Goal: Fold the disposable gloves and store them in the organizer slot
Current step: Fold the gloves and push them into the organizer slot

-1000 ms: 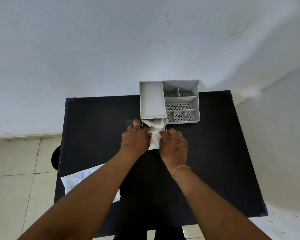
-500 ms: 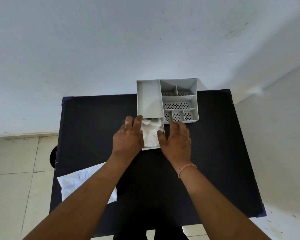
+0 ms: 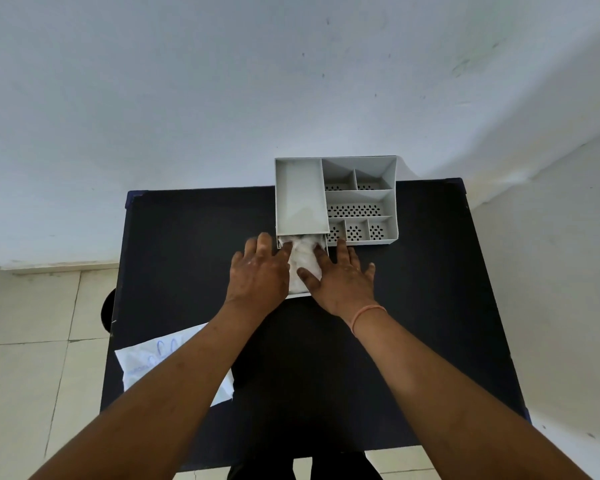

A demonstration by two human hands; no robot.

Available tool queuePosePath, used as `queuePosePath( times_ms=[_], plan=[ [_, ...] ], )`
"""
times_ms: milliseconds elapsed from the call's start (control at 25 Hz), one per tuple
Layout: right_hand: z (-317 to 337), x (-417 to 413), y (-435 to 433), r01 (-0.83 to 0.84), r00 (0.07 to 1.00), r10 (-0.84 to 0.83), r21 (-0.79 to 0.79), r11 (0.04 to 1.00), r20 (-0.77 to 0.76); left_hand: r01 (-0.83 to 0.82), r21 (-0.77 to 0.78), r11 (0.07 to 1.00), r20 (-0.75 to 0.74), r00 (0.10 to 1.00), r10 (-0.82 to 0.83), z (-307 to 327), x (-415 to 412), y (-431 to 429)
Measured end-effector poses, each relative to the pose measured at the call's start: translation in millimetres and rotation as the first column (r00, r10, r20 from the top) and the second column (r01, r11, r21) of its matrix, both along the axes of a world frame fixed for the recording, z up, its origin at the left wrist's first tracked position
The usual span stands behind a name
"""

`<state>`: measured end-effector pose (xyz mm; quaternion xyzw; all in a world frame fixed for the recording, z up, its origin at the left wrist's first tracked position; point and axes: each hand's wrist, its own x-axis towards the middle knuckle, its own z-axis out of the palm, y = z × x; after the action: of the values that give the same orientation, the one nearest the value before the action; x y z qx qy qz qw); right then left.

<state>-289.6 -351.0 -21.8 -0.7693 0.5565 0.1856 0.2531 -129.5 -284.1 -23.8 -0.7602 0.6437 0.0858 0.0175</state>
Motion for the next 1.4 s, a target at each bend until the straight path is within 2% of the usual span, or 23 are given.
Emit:
queuePosePath(
  times_ms=[120,240,320,360,440,520,560,640,760,800,920,1040,1080,1120,1200,1280,1400],
  plan=[
    [0.5,0.7,6.0,-0.031,0.999,0.032,-0.090,0.995,0.008,-0.089,0.196,0.977,-0.037,0.994,0.098,6.7,-3.2,-7.3],
    [-2.7,5.2,7.7,-0.057,0.997,0.056,-0.015,0.998,-0.058,-0.054,0.368,0.928,-0.115,0.988,0.103,13.3,-5.9,-22.7],
    [-4.3,9.8,4.4,-0.025,0.999,0.027,0.057,0.998,-0.045,-0.048,0.402,0.914,-0.126,0.986,0.107,17.9,-6.3,-26.1],
    [-3.3,10.3,2.4,0.016,1.000,-0.016,0.079,0.997,-0.002,-0.065,0.376,0.924,-0.138,0.983,0.125,18.8,-5.0,-24.8],
    [1.2,4.1,2.4,0.132,0.975,-0.137,0.037,0.990,0.175,-0.129,0.207,0.970,-0.198,0.965,0.171,17.5,-3.8,-14.0],
    [2.2,-7.2,3.6,0.236,0.897,-0.170,-0.118,0.965,0.409,-0.224,-0.003,0.975,-0.315,0.925,0.211,14.2,-4.8,-2.3],
    [2.8,-11.5,3.9,0.255,0.876,-0.149,-0.177,0.951,0.459,-0.263,-0.058,0.963,-0.355,0.907,0.226,12.8,-5.3,1.5],
    [3.0,-14.1,6.6,0.200,0.903,-0.120,-0.156,0.967,0.412,-0.270,-0.024,0.962,-0.359,0.901,0.244,11.9,-7.6,2.9],
    [0.6,-6.5,4.3,0.048,0.978,-0.031,-0.076,0.996,0.206,-0.206,0.226,0.952,-0.291,0.918,0.268,8.3,-12.1,-3.2],
    [-0.7,-4.3,1.9,0.026,0.983,-0.014,-0.061,0.998,0.185,-0.195,0.273,0.942,-0.267,0.925,0.269,6.8,-12.3,-5.5],
    [4.7,-4.4,-4.4,0.094,0.945,-0.086,-0.009,0.996,0.317,-0.200,0.237,0.951,-0.224,0.941,0.254,11.1,-12.1,-6.0],
    [9.7,-10.4,-6.7,0.210,0.911,-0.116,-0.205,0.956,0.395,-0.172,0.180,0.969,-0.132,0.971,0.197,17.6,-13.1,-7.2],
    [9.9,-10.6,-8.0,0.176,0.930,-0.084,-0.234,0.956,0.357,-0.157,0.204,0.966,-0.113,0.977,0.183,17.5,-13.0,-9.4],
    [8.6,-9.6,-9.5,0.111,0.957,-0.051,-0.199,0.974,0.286,-0.148,0.243,0.959,-0.110,0.978,0.179,16.5,-13.1,-12.5],
    [5.8,-3.0,-15.0,-0.013,0.994,0.018,-0.045,0.999,0.104,-0.144,0.327,0.934,-0.135,0.971,0.197,13.6,-13.2,-18.8],
    [2.5,4.7,-21.1,-0.074,0.997,0.075,0.043,0.996,-0.029,-0.145,0.368,0.919,-0.160,0.963,0.216,10.8,-12.3,-23.4],
    [4.0,11.1,-27.1,-0.120,0.987,0.127,0.070,0.990,-0.100,-0.146,0.365,0.919,-0.176,0.959,0.222,8.4,-12.5,-24.8]
  ],
)
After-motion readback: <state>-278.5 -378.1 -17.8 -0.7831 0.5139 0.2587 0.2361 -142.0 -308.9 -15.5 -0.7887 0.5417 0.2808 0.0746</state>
